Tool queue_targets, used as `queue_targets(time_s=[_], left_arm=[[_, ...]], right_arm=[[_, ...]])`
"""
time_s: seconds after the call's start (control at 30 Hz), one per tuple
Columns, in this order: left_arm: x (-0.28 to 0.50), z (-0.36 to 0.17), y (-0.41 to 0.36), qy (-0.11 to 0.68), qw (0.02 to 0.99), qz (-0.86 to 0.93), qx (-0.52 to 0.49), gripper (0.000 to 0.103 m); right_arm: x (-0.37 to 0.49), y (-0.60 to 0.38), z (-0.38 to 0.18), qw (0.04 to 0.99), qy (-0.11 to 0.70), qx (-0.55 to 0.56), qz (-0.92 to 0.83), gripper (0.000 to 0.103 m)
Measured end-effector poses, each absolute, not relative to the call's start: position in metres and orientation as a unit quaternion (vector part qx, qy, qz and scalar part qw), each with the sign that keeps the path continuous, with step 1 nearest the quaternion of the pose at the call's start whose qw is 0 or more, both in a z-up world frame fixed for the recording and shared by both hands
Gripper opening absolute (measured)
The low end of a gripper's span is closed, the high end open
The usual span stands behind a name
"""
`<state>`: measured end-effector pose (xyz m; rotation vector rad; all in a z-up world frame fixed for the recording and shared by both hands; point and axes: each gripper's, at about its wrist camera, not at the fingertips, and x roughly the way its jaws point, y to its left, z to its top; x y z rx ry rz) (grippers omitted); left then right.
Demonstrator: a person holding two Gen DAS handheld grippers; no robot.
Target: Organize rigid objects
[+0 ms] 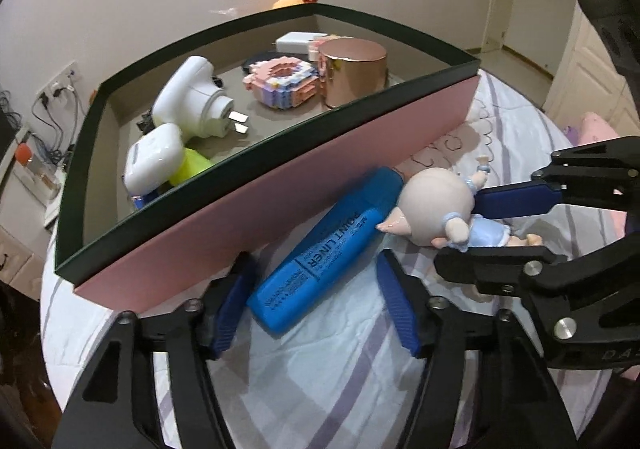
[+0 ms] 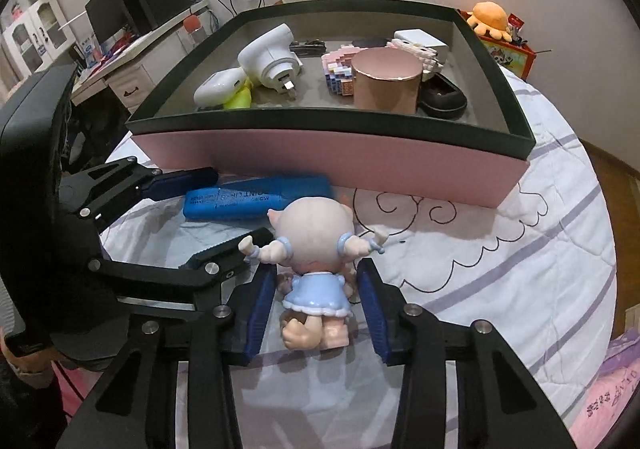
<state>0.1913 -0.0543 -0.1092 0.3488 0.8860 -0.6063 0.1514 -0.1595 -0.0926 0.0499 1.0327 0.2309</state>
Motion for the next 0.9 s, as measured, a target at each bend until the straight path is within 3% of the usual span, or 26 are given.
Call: queue_targets(time_s=[0.07, 0.37, 0.43, 0.47, 0.5, 0.6, 0.9], left_arm=[[0.19, -0.108, -0.056, 0.424, 0.842, -0.293, 0.16, 0.047], [0.18, -0.107, -0.056, 0.437, 0.843, -0.282, 0.135, 0.04], [0.18, -0.107, -0.06, 0.433, 0.847, -0.271, 0.147, 0.045], [0.181, -0.108, -0.064, 0.428, 0.852, -0.259, 0.156, 0.055], [0.182, -0.109, -0.066, 0.424, 0.855, -0.251, 0.162, 0.058], [0.19, -0.11, -0.063, 0.436, 0.852, -0.259, 0.133, 0.057], [0.18, -0.106, -0.058, 0.444, 0.849, -0.268, 0.1, 0.033]], right_arm=[[0.15, -0.158, -0.092, 0.862, 0.494, 0.022, 0.11, 0.043], [0.145, -0.173, -0.091, 0.858, 0.5, 0.033, 0.109, 0.042], [0.146, -0.174, -0.093, 0.859, 0.5, 0.037, 0.108, 0.042], [0.148, -0.174, -0.094, 0.859, 0.5, 0.036, 0.108, 0.042], [0.149, -0.172, -0.094, 0.859, 0.499, 0.03, 0.107, 0.042], [0.151, -0.174, -0.094, 0.86, 0.498, 0.036, 0.109, 0.042], [0.146, -0.18, -0.092, 0.861, 0.493, 0.053, 0.116, 0.042]])
